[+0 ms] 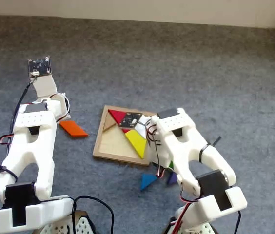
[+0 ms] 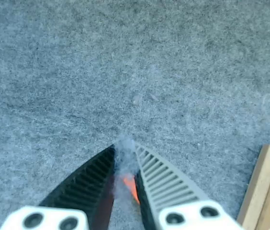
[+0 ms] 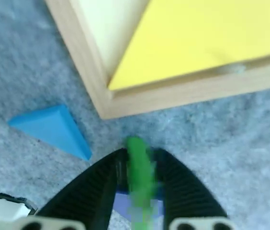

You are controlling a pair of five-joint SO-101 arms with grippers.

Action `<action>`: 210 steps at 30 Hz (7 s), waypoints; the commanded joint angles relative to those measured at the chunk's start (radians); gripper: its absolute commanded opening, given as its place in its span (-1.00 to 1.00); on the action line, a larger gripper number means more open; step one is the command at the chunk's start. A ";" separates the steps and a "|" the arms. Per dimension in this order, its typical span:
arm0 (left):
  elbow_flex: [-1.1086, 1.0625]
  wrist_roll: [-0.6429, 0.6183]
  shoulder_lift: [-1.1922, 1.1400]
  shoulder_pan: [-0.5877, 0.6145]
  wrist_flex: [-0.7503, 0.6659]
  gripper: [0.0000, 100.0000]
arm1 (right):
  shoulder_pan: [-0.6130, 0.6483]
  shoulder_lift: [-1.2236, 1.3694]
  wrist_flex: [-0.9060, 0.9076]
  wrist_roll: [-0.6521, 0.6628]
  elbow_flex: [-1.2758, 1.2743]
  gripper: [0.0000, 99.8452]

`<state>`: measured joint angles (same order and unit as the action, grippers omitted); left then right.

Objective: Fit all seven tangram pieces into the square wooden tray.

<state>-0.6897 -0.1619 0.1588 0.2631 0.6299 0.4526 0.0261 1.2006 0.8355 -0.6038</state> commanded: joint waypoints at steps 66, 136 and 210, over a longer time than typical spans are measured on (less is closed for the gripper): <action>0.015 -0.021 0.039 0.102 -0.015 -0.90 | 0.325 0.232 -0.417 -0.658 0.414 -0.94; 0.027 -0.017 0.033 0.094 -0.011 -0.90 | 0.209 -0.349 -0.255 -0.582 0.191 -0.91; 0.694 0.035 -0.526 -0.028 0.672 -0.54 | -0.219 -1.259 -0.874 -0.770 -0.716 -0.90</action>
<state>0.0084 -0.1327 -0.4626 0.2463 1.2881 0.2501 -1.2106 0.3521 0.0652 -1.3311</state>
